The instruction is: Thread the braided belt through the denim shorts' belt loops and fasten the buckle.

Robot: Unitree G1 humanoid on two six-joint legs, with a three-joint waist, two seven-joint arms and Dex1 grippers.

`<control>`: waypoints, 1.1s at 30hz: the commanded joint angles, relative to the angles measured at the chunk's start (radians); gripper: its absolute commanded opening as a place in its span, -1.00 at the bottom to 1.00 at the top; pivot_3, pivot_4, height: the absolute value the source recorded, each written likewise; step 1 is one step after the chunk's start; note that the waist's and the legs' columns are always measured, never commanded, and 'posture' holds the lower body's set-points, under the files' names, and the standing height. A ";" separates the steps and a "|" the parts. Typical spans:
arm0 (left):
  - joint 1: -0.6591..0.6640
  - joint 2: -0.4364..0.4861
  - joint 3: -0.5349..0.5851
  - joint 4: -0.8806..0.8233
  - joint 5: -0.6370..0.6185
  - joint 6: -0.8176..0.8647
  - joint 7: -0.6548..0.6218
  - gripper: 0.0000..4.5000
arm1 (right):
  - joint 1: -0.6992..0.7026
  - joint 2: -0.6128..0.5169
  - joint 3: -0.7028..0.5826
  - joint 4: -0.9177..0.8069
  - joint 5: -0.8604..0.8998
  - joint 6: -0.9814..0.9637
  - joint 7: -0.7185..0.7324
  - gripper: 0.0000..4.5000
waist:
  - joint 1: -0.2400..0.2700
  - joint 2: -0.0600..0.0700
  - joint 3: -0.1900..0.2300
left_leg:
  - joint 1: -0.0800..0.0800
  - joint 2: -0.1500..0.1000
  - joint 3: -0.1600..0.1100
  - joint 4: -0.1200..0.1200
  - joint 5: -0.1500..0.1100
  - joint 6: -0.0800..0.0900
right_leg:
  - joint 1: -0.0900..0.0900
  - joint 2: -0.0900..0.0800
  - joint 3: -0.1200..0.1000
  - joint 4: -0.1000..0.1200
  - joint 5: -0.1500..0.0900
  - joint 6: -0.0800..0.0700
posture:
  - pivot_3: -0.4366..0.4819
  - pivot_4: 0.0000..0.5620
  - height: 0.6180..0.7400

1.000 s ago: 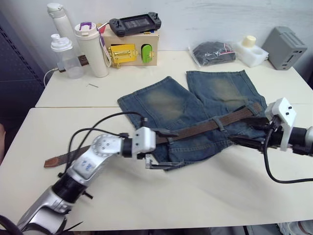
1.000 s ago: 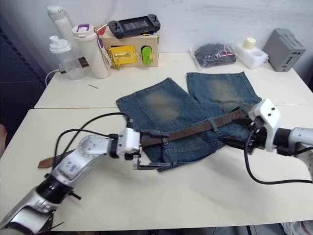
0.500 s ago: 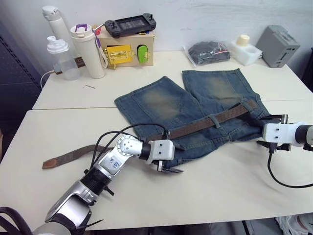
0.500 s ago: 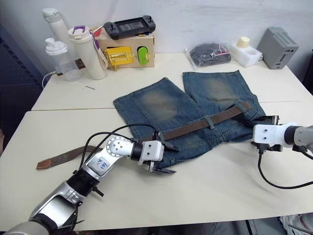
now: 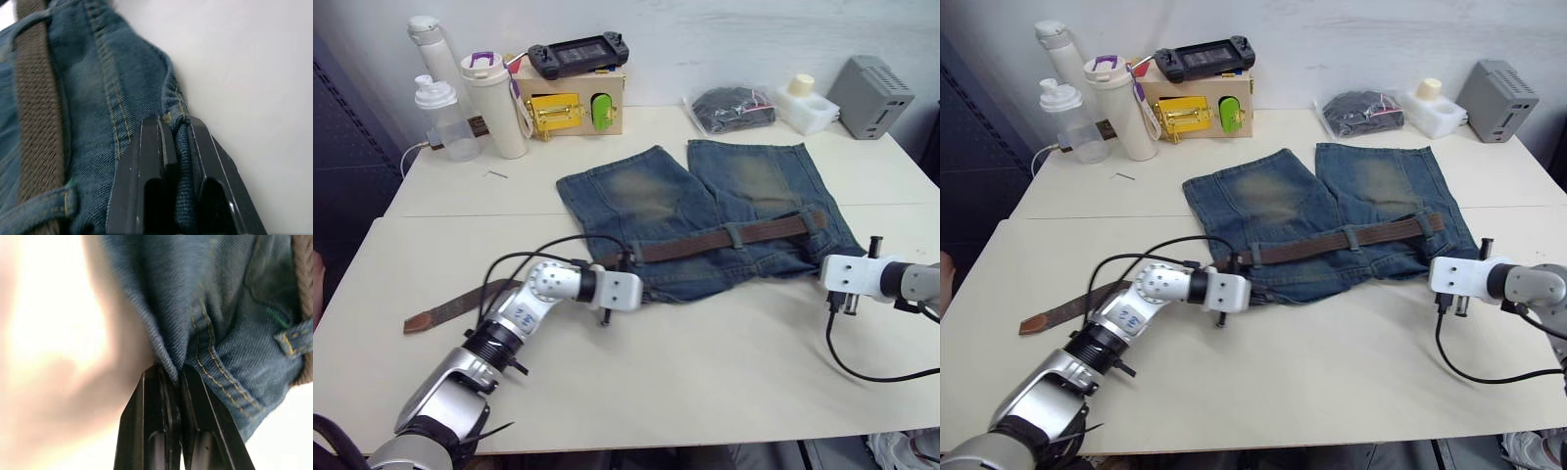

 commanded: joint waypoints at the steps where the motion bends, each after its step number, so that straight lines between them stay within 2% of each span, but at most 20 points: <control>1: 0.090 0.141 0.080 0.096 0.046 -0.027 -0.005 -1.00 | 0.055 0.043 -0.028 -0.233 0.070 0.135 0.013 -0.97 | -0.006 0.000 -0.001 | 0.000 0.002 0.001 0.000 -0.001 -0.002 | -0.001 0.001 0.000 0.000 -0.002 0.003 | -0.05 -0.47 -0.55; 3: 0.134 0.191 0.112 0.104 0.041 -0.059 -0.009 -1.00 | 0.078 0.074 -0.029 -0.324 0.061 0.217 -0.011 -0.97 | -0.016 -0.001 -0.001 | 0.000 0.002 0.001 -0.001 -0.003 -0.006 | -0.003 0.000 0.000 0.000 -0.009 0.013 | -0.05 -0.47 -0.55; 6: 0.189 0.221 0.141 0.108 0.050 -0.087 0.003 -1.00 | 0.102 0.124 -0.027 -0.398 0.036 0.318 -0.056 -0.97 | -0.024 0.002 -0.003 | 0.002 0.004 0.001 -0.004 -0.005 -0.008 | -0.007 0.002 0.000 0.001 -0.010 0.014 | -0.05 -0.47 -0.55; 9: 0.222 0.210 0.162 0.082 0.039 -0.084 0.009 -1.00 | 0.123 0.154 -0.030 -0.422 0.025 0.376 -0.087 -0.97 | -0.025 0.003 -0.006 | 0.002 0.003 0.001 -0.005 -0.005 -0.009 | -0.011 0.001 -0.001 0.000 -0.010 0.014 | -0.05 -0.47 -0.55; 16: 0.263 0.167 0.210 0.036 0.013 -0.053 0.020 -1.00 | 0.154 0.161 -0.016 -0.392 -0.012 0.374 -0.129 -0.97 | -0.023 0.004 -0.012 | 0.003 0.002 0.001 -0.004 -0.007 -0.010 | -0.014 0.002 -0.001 0.000 -0.010 0.014 | -0.05 -0.47 -0.55; 17: 0.268 0.163 0.216 0.026 0.007 -0.052 0.015 -0.55 | 0.147 0.162 -0.014 -0.380 -0.017 0.371 -0.136 -1.00 | -0.023 0.004 -0.012 | 0.003 0.002 0.001 -0.004 -0.007 -0.010 | -0.014 0.002 -0.001 0.000 -0.010 0.014 | -0.05 -0.47 -0.55; 19: 0.281 0.156 0.226 -0.004 -0.024 -0.030 -0.011 -0.30 | 0.133 0.162 -0.009 -0.358 -0.021 0.363 -0.140 -1.00 | -0.022 0.002 -0.013 | 0.003 0.002 0.001 -0.004 -0.007 -0.010 | -0.014 0.002 0.000 0.000 -0.010 0.014 | -0.05 -0.47 -0.55; 24: 0.295 0.147 0.251 -0.066 -0.053 0.013 -0.018 0.64 | 0.089 0.169 -0.014 -0.299 -0.024 0.341 -0.162 -1.00 | -0.019 -0.003 -0.016 | 0.003 0.000 0.001 -0.002 -0.007 -0.009 | -0.013 0.001 0.000 0.000 -0.010 0.013 | -0.05 -0.47 -0.55; 25: 0.311 0.151 0.268 -0.128 -0.114 0.066 -0.045 0.84 | 0.090 0.168 -0.032 -0.313 0.012 0.358 -0.138 -0.83 | -0.019 -0.003 -0.016 | 0.003 0.000 0.001 -0.002 -0.008 -0.009 | -0.013 0.001 0.000 0.000 -0.010 0.013 | -0.05 -0.47 -0.55; 29: 0.345 0.184 0.354 -0.316 -0.327 0.300 -0.126 0.85 | 0.083 0.139 -0.106 -0.372 0.146 0.431 -0.033 -0.14 | -0.020 -0.003 -0.015 | 0.002 -0.001 0.000 -0.002 -0.008 -0.007 | -0.014 0.001 0.000 0.001 -0.010 0.013 | -0.05 -0.47 -0.55; 32: 0.334 0.225 0.418 -0.382 -0.457 0.476 -0.180 0.85 | 0.047 0.098 -0.152 -0.401 0.249 0.513 0.072 0.58 | -0.019 -0.005 -0.011 | 0.001 -0.001 -0.003 -0.001 -0.008 -0.007 | -0.014 0.001 -0.001 0.001 -0.010 0.013 | -0.05 -0.47 -0.55; 33: 0.322 0.236 0.436 -0.385 -0.485 0.518 -0.194 0.85 | 0.023 0.084 -0.164 -0.400 0.278 0.537 0.102 0.75 | -0.020 -0.005 -0.010 | 0.000 -0.001 -0.003 0.000 -0.008 -0.007 | -0.014 0.002 -0.001 0.000 -0.010 0.013 | -0.05 -0.47 -0.55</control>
